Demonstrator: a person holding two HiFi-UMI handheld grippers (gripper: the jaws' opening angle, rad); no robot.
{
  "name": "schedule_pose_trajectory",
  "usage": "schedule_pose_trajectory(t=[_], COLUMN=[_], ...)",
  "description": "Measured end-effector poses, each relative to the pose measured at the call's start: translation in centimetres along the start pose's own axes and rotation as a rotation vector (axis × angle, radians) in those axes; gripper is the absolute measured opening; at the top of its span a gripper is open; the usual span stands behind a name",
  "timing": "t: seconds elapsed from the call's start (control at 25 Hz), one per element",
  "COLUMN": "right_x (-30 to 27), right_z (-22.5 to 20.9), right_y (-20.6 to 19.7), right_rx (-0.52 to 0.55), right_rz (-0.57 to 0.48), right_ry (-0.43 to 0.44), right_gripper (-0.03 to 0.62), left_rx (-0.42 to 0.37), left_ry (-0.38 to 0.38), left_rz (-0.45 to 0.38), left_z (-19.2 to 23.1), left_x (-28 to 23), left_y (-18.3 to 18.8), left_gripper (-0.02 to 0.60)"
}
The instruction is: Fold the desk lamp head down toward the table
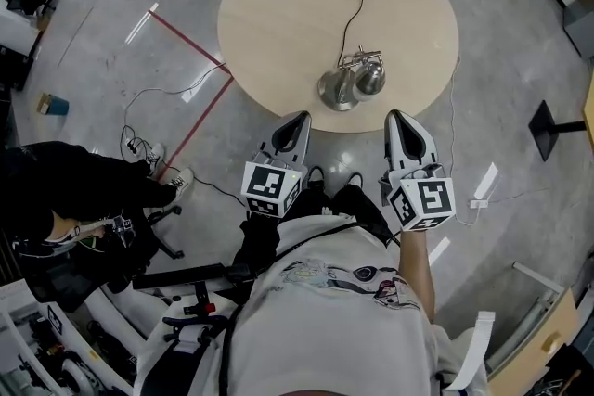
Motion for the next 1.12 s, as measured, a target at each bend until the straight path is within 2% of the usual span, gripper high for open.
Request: schedule_pose_trajectory(t=[0.28, 0.48, 0.72, 0.92, 1.12], right_x=[-2.1, -3.8, -5.2, -7.3, -8.9], right_z=[-0.8, -1.1, -0.5, -0.3, 0.5], right_y=[2.6, 2.8, 3.0, 1.9, 0.6], right_rx=[0.002, 0.014, 0.039, 0.068, 0.125], right_rz=[-0.036, -0.012, 0.010, 0.082, 0.172], right_ry=[0.046, 0.070, 0.096, 0.118, 0.126], right_gripper=[0.005, 0.008, 0.090, 0.229, 0.245], left_rx=[-0.020, -0.015, -0.008, 0.001, 0.013], left_ry=[0.027, 0.054, 0.079, 0.100, 0.113], left_rz=[-0.021, -0.022, -0.025, -0.020, -0.015], left_z=[-1.2, -0.8, -0.3, 0.5, 1.3], left_x=[-1.5, -2.2, -2.3, -2.6, -2.7], left_y=[1.7, 1.8, 1.9, 1.6, 1.4], left_gripper=[0.003, 0.003, 0.003, 0.003, 0.003])
Point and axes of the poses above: the fingertips, and each gripper's own axes: x backward along the fingers, z to its left, y out of its top, the point moved 1 cm from there along x, backward along the fingers, and after that the axes turned 1 degree about -z, right-handed, at the moved point
